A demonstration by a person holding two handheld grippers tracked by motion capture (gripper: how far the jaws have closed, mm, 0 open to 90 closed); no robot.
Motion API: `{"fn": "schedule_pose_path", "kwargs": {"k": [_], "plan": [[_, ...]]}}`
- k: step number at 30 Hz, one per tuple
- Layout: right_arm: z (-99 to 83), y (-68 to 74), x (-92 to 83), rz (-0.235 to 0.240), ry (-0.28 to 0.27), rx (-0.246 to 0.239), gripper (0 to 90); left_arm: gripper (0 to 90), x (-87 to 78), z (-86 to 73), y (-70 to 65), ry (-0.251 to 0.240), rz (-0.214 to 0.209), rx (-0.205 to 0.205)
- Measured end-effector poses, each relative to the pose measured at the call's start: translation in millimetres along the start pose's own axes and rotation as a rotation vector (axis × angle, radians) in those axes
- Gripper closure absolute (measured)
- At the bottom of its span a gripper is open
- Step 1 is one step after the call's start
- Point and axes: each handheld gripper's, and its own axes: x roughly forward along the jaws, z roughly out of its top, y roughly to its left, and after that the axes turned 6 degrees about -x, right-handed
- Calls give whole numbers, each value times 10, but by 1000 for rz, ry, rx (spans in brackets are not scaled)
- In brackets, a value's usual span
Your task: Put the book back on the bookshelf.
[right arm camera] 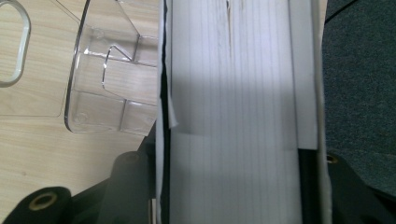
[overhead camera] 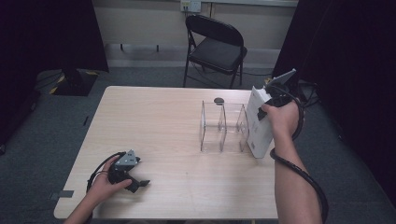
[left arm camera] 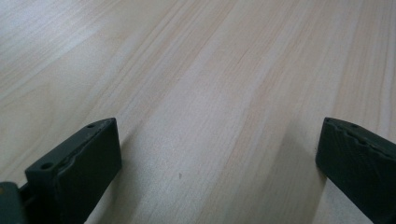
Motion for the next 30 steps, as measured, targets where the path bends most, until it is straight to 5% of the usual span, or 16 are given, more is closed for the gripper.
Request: {"fn": "schedule_pose_path", "kwargs": {"k": [30], "plan": [[115, 36, 197, -20, -19, 8, 521, 0, 0, 1, 1, 0, 0, 1]]}}
